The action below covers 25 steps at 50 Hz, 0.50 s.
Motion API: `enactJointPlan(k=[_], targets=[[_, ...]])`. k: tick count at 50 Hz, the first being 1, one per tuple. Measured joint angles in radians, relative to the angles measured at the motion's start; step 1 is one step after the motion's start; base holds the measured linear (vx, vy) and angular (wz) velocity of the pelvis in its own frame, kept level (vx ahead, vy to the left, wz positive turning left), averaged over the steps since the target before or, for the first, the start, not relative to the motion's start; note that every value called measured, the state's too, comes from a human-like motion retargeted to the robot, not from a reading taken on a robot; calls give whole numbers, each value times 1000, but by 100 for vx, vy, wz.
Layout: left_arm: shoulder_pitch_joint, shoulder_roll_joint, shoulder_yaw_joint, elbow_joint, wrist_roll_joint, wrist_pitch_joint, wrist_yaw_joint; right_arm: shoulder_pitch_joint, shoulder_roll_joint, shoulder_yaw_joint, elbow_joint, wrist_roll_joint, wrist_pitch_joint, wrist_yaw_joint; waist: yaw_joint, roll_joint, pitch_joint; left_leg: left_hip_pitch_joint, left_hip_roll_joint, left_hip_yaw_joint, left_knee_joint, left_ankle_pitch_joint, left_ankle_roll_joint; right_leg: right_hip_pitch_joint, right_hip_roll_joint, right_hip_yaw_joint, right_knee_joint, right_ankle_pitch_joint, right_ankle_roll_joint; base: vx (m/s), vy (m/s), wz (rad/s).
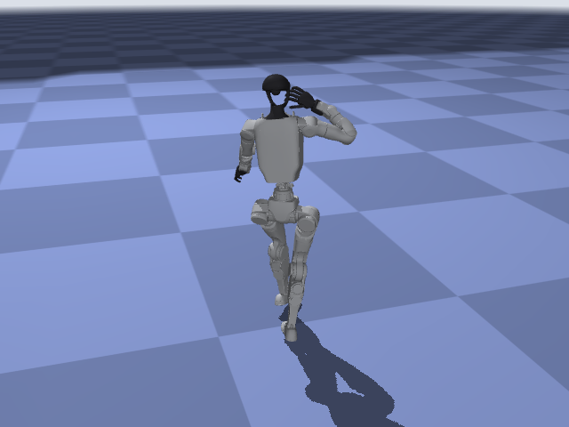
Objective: Dance
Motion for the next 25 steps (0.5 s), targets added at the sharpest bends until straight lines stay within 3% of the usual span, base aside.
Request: enactJointPlan(k=[2,3,4,5,7,10,12,15,21,25], targets=[[-25,-97,-16,15,10,-48,16,-27,24,30,12,0,0,3,-10,17,12,-2,75,267,0,20,113,23,37,28,-20,20,-18,-26,-38,-95],[-28,-148,-18,18,18,-66,22,-35,33,43,16,3,0,5,-28,15,12,4,102,387,3,20,254,30,35,29,-25,24,-25,-22,-39,-54],[-28,-195,-23,24,24,-84,24,-41,41,54,19,7,1,7,-47,16,9,24,112,466,-28,8,341,32,37,27,-30,25,-35,-20,-37,-29],[-27,-240,-31,31,31,-102,23,-47,49,64,22,10,2,9,-68,18,5,51,114,525,-76,-9,402,33,40,24,-36,24,-47,-17,-34,-30],[-9,-325,-43,43,55,-132,22,-58,59,81,26,15,6,13,-94,13,4,80,92,519,-114,-72,455,43,48,64,-29,-7,-31,-15,-32,-41],[21,-438,-125,41,49,-175,-21,-78,61,88,30,17,9,18,-127,8,6,73,92,492,-97,-196,479,43,21,55,-8,-150,50,-22,-38,-38],[51,-517,-200,23,55,-187,-58,-83,56,78,35,5,8,14,-118,7,2,63,101,525,-67,-304,522,35,1,21,8,-232,66,-20,-34,-79],[112,-598,-282,-1,88,-197,-121,-80,84,72,29,-17,-4,13,-108,-2,-4,38,134,555,-2,-419,522,20,14,58,40,-298,68,-17,-41,-85],[179,-704,-373,-20,14,-227,-429,-58,103,58,29,-38,-19,-15,-112,12,16,7,139,569,40,-515,522,-3,13,89,36,-320,84,-27,-18,-28],[211,-706,-451,-54,-18,-194,-614,-57,101,58,30,-52,-24,-32,-123,22,22,10,130,598,11,-494,522,-17,-1,76,42,-260,63,-12,2,-20]])
